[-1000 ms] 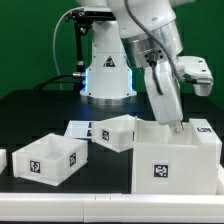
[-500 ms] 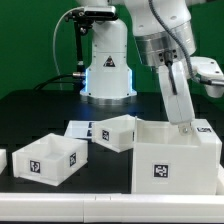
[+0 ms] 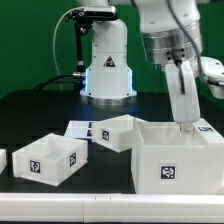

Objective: Assemble drawer

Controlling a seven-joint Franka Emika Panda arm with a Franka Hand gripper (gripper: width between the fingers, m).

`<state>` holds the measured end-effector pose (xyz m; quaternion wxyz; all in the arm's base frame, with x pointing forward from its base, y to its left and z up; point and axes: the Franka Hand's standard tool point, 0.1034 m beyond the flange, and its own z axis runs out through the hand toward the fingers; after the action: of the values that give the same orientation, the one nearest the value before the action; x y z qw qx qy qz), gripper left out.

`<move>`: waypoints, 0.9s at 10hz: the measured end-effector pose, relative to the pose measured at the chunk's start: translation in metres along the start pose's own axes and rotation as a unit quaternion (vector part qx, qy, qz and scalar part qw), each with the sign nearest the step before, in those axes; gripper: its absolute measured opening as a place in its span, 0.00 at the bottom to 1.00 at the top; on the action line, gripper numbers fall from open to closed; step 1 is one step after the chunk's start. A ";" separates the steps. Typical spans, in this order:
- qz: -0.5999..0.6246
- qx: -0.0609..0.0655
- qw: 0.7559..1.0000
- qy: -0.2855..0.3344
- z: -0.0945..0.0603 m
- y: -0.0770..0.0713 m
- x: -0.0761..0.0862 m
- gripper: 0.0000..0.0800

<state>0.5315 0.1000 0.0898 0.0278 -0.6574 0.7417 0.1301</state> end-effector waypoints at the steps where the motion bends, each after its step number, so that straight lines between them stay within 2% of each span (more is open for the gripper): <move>1: -0.014 -0.001 1.000 0.019 -0.001 -0.004 0.003 0.81; 2: -0.026 -0.013 0.999 0.040 -0.001 -0.004 0.004 0.81; 4: -0.059 -0.027 0.995 0.081 0.001 -0.001 -0.004 0.81; 6: -0.086 -0.029 0.988 0.127 0.002 0.002 -0.006 0.81; 7: -0.088 -0.029 0.986 0.137 0.003 0.003 -0.002 0.81; 9: -0.100 -0.028 0.982 0.156 0.006 0.006 -0.013 0.81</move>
Offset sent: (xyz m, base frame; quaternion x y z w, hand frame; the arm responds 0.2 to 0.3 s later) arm 0.0036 -0.0199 -0.0004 -0.0433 0.1795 -0.0560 0.9812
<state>0.5261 0.1145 0.0877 -0.0933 -0.7408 0.6638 0.0431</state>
